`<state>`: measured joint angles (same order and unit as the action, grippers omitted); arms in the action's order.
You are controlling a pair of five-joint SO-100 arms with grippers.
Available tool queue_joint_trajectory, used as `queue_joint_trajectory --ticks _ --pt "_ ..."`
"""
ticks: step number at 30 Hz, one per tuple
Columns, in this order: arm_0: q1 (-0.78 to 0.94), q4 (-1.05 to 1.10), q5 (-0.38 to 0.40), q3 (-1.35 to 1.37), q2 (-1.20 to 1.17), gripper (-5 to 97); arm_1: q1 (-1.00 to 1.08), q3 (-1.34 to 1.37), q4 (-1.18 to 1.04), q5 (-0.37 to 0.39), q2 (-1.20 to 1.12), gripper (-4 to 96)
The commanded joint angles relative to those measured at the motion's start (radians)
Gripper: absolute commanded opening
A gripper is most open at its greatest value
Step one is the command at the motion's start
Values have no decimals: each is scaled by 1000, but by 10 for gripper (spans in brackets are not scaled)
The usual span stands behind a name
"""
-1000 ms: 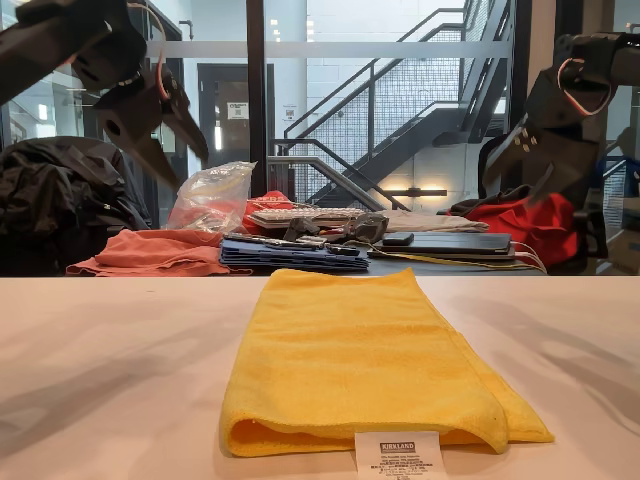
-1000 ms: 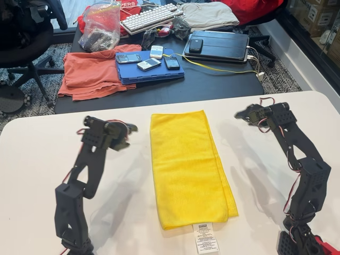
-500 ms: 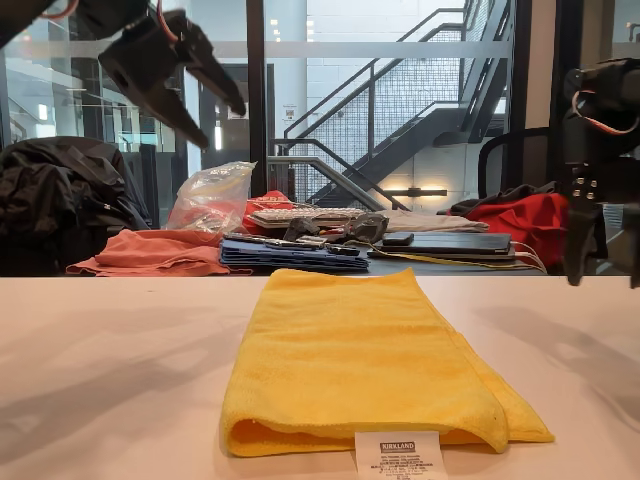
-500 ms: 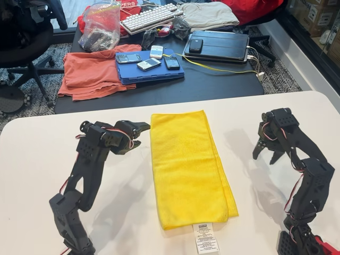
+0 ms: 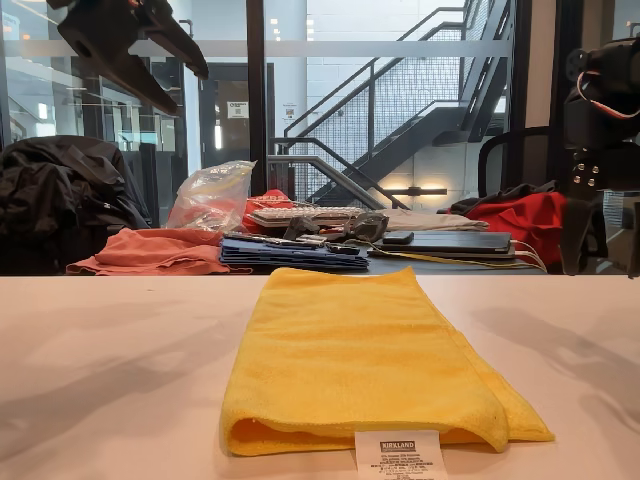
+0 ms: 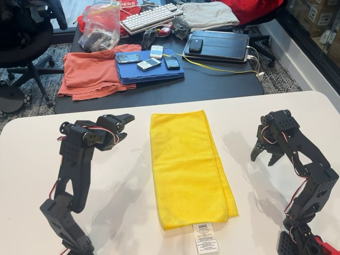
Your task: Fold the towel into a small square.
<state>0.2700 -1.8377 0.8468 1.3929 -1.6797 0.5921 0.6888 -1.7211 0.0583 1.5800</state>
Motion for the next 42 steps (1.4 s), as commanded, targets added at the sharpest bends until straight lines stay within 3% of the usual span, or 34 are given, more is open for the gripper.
queue_joint_trajectory --ticks 1,8,14,19,24,29,34,42 --pt "-3 -14 -3 3 -17 222 11 58 2 29 5 232" --pt "69 -15 -5 14 -17 222 137 588 9 103 74 232" --pt "345 -6 -14 137 -15 222 137 632 34 103 236 232" --pt "617 23 -179 218 17 222 18 632 40 103 318 232" --pt "804 245 -307 302 71 222 -97 632 40 104 382 237" --pt "833 445 -305 377 80 221 -147 632 37 104 436 238" --pt "779 483 -305 495 83 221 -152 632 37 104 446 239" --pt "772 779 -307 828 37 186 -152 632 37 106 436 239"
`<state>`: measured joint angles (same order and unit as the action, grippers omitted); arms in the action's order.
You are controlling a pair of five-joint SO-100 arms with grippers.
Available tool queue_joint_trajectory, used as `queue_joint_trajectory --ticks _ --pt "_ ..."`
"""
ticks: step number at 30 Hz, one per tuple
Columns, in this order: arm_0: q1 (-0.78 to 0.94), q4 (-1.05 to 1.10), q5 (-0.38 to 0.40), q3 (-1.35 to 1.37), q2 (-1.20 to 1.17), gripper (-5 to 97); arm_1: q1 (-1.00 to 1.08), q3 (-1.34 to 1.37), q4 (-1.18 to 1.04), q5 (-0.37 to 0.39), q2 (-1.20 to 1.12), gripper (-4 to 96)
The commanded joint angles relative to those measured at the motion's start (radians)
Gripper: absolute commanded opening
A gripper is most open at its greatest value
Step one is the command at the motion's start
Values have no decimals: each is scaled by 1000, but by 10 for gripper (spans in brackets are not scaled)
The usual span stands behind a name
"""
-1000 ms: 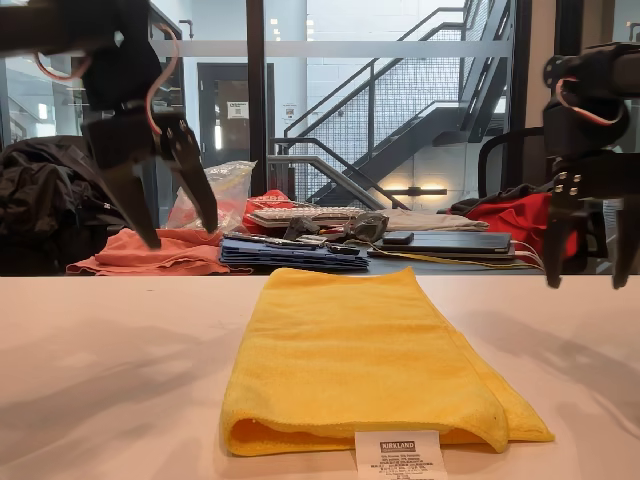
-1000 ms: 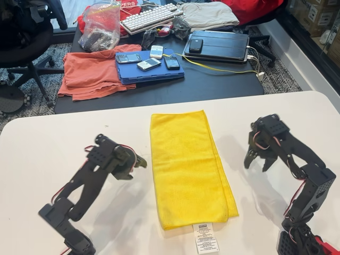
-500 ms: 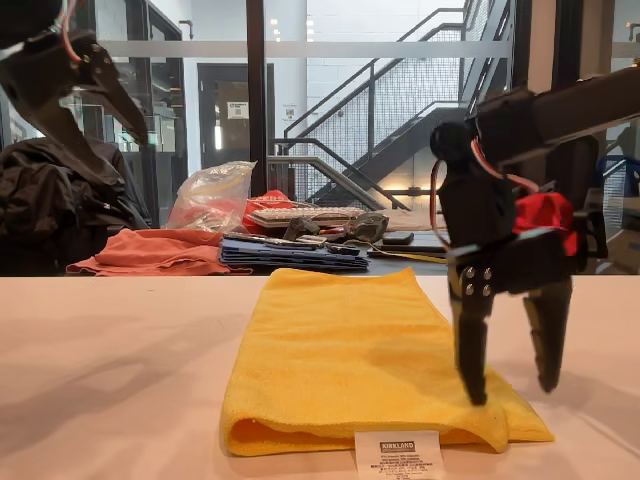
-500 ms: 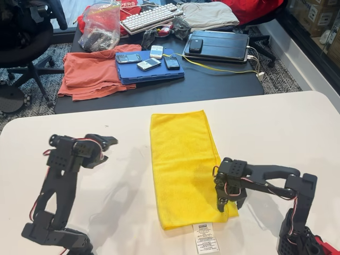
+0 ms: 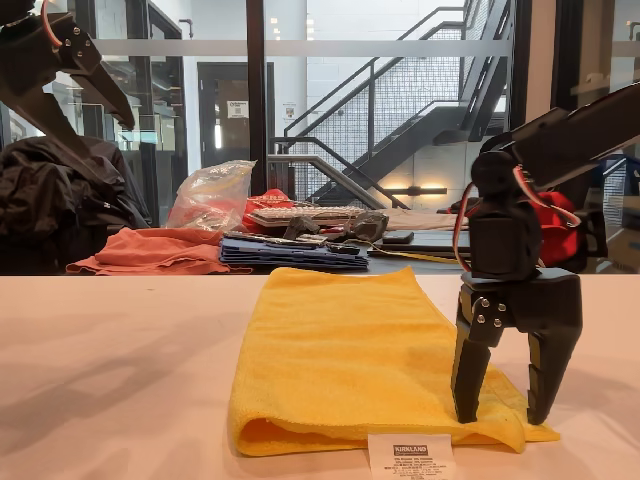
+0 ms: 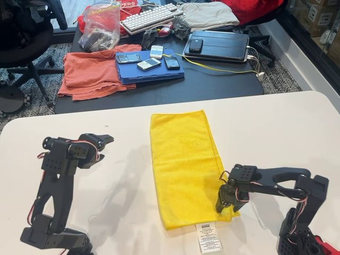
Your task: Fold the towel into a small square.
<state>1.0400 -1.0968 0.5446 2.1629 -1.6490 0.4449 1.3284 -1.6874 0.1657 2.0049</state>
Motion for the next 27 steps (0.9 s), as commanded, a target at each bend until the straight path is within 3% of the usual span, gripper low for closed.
queue_joint_trajectory --ticks 1,5,8,12,21,27 --pt "21 92 -6 107 -9 154 -5 -8 3 -2 11 239" --pt "100 265 -15 252 -87 -29 -6 -9 -3 26 11 240" --pt "109 273 -14 308 -186 20 -6 -9 0 95 9 235" --pt "153 250 -5 324 -296 -10 -6 -9 5 144 9 232" --pt "571 120 -3 216 -399 -1 -6 -8 104 147 15 232" --pt "730 52 -3 64 -391 -1 -5 -5 107 146 15 232"
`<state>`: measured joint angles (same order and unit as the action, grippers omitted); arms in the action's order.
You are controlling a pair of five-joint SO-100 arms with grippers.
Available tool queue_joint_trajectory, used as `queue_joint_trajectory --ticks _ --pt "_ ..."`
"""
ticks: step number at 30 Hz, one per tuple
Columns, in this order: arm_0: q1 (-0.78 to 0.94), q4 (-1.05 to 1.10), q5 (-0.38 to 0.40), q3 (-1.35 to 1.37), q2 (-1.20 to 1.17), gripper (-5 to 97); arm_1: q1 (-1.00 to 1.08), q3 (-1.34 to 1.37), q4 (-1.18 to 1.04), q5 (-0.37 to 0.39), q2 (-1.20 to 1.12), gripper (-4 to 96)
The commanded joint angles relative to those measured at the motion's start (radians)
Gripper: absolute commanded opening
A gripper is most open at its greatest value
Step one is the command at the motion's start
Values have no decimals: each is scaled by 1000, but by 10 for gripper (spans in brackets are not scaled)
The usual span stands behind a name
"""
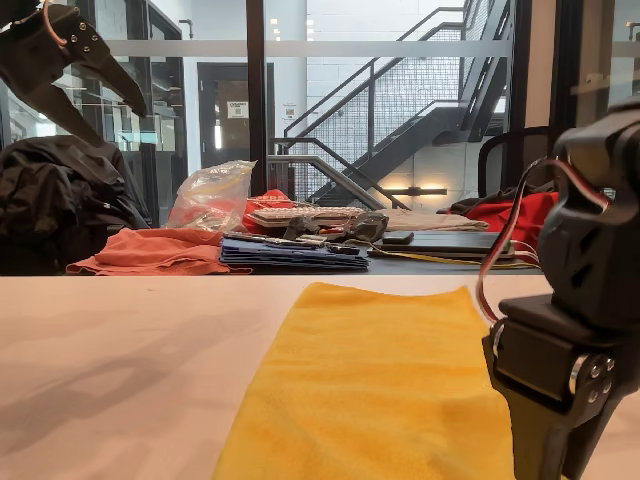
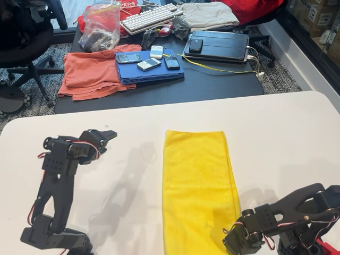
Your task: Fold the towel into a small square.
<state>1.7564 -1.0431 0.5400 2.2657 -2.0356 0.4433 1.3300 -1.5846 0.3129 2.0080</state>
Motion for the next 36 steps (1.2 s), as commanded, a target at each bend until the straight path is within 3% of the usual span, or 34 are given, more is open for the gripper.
queue_joint_trajectory --ticks 1,7,15,21,28,36 --pt "34 -12 2 -54 -5 -1 -3 -6 5 -2 18 232" --pt "202 -86 2 -133 -6 -1 6 -2 17 -5 8 232" --pt "230 -175 3 -324 -18 -1 9 -5 11 -5 12 232" --pt "-17 -402 5 -440 -28 -1 9 -6 5 -5 20 231" --pt "-204 -673 5 -676 -213 -1 6 2 17 6 6 231" --pt "-727 -706 5 -755 -242 -1 11 -6 18 8 -41 231"
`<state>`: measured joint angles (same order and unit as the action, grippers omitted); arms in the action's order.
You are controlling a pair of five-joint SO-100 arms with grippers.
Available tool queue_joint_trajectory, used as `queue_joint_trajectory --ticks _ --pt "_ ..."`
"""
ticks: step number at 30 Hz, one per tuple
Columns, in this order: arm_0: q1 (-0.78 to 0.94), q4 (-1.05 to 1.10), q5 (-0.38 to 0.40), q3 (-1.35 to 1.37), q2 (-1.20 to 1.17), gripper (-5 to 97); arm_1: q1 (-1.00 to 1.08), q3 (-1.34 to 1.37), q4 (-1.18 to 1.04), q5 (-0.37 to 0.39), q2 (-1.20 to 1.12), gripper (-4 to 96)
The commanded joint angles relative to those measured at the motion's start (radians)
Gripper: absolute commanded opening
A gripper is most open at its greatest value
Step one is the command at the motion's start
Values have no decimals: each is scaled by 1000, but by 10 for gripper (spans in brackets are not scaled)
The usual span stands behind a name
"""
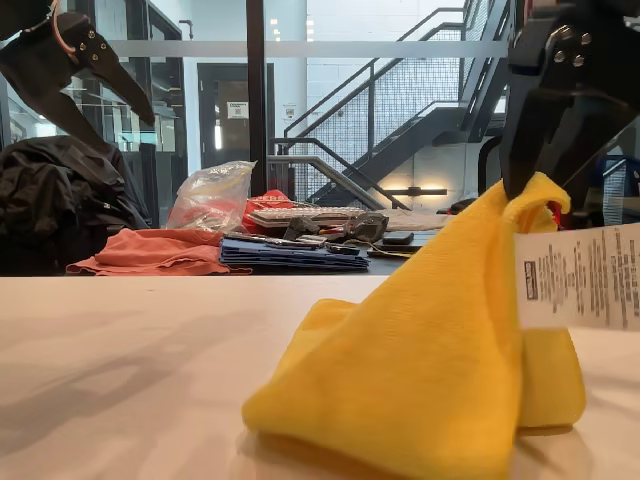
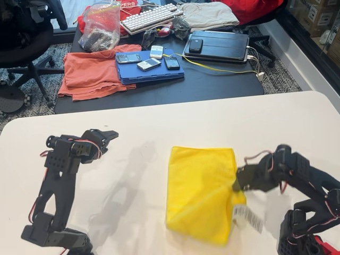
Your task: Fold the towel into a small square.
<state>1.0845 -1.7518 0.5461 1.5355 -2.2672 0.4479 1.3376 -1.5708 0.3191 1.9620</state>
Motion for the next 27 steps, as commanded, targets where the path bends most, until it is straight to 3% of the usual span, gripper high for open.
queue_joint_trajectory --ticks 1,8,18,27 --pt "-100 20 -2 -25 -5 -1 6 -14 5 2 -3 231" --pt "-253 193 55 -23 106 -1 8 -15 5 3 -52 231" --pt "-454 376 67 -38 446 -1 8 -15 6 3 -51 231" --pt "-526 614 69 -40 604 -1 8 -15 6 3 -52 231"
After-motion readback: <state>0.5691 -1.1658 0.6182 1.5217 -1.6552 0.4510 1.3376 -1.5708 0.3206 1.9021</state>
